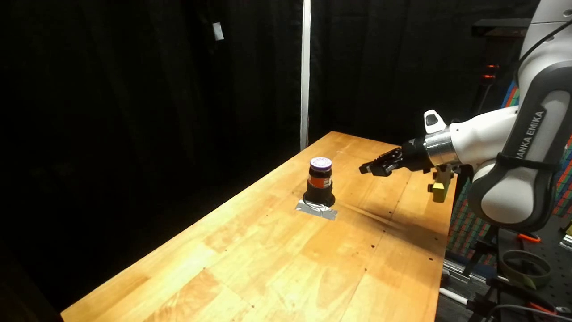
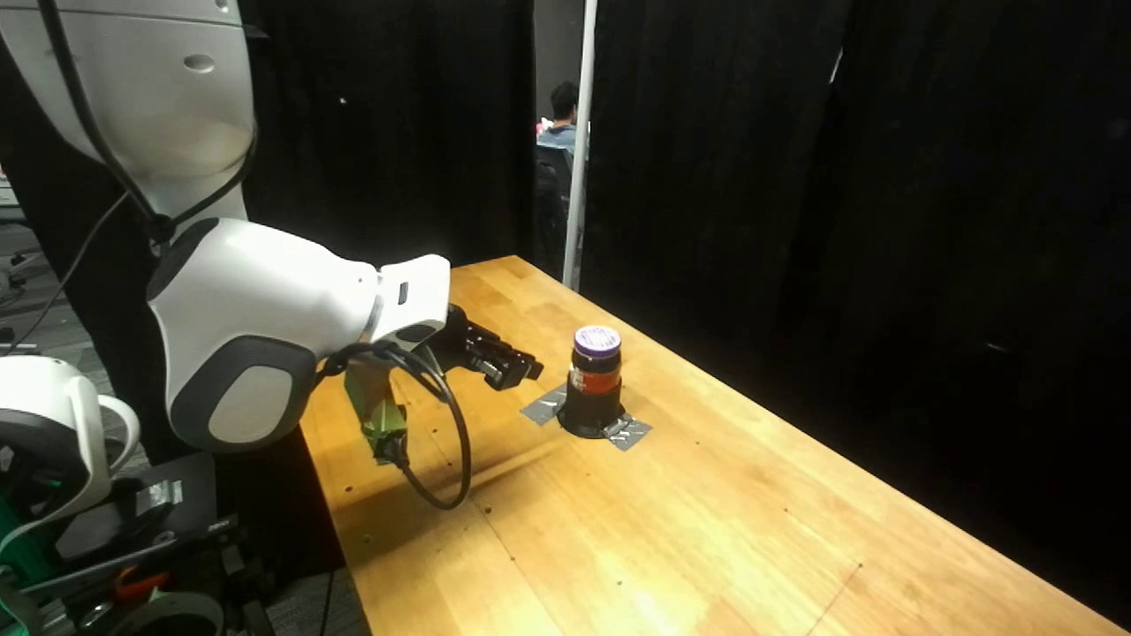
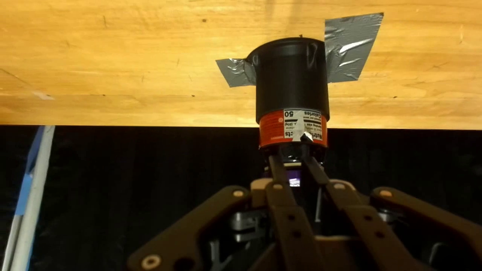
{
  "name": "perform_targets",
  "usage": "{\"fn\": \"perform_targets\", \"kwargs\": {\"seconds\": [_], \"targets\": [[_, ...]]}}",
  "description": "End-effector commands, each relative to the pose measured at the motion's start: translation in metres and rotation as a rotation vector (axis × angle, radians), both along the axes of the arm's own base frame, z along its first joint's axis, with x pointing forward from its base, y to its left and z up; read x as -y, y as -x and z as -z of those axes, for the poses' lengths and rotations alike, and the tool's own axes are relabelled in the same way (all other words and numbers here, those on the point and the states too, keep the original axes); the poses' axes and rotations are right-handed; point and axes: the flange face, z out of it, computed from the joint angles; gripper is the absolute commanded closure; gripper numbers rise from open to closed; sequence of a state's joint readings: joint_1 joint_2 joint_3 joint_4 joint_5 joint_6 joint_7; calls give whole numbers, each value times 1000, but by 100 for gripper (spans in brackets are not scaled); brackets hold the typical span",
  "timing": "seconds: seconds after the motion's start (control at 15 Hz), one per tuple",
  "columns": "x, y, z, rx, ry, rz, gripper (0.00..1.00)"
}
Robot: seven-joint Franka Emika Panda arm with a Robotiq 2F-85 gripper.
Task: Put the rubber band on the brown cup
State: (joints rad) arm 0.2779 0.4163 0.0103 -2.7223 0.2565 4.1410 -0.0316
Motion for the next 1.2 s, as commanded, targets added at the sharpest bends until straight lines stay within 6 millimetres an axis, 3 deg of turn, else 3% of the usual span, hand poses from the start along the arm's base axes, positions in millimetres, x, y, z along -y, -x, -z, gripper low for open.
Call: {"fn": "perform_targets", "kwargs": {"seconds": [0.0, 0.2, 0.53, 0.73, 0.87, 1.0, 1.13], "targets": [[0, 15, -4, 34, 25, 4, 79], [-2, 6, -2, -51, 9, 19, 80], [11, 3, 8, -396, 27, 70, 84], [29, 18, 9, -586, 14, 57, 83], [47, 20, 18, -705, -16, 24, 83], [67, 21, 41, -828, 1, 9, 83], [76, 22, 42, -935, 11, -22, 82]]}}
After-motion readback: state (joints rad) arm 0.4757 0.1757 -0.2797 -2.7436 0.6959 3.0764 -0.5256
